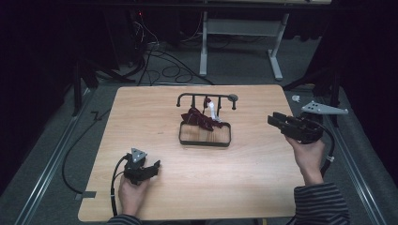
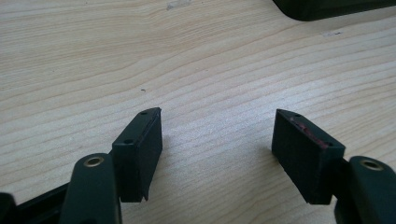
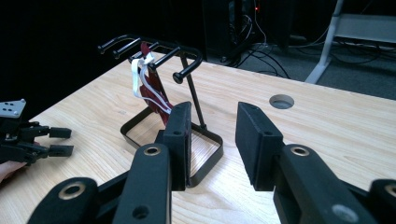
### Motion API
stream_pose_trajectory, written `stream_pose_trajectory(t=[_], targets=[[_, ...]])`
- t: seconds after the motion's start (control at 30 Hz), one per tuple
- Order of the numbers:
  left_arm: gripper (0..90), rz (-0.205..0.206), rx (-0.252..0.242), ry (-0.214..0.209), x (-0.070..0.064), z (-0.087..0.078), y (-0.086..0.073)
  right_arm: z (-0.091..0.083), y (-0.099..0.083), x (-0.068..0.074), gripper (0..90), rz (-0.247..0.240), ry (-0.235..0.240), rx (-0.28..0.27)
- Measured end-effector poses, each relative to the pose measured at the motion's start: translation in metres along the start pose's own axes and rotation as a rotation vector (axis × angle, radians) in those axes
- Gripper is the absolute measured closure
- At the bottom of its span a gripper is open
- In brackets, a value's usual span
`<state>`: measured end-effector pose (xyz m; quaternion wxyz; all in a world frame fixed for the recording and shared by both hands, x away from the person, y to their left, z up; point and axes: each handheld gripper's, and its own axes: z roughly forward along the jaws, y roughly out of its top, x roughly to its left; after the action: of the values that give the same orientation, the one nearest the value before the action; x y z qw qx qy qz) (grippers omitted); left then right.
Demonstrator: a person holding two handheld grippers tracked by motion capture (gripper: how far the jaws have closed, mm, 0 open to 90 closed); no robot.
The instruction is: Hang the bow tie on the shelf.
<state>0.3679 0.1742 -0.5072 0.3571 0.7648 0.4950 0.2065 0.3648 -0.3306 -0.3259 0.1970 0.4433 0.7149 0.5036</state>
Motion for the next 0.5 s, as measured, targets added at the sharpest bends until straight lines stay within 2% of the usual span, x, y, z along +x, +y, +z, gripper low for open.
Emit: stream_pose_trajectory(t=[0.5], targets=[[34.0, 0.001, 0.001, 0.001, 0.000, 0.000, 0.000, -0.005, -0.018, -0.005, 67.7, 0.035, -0.002, 0.005]])
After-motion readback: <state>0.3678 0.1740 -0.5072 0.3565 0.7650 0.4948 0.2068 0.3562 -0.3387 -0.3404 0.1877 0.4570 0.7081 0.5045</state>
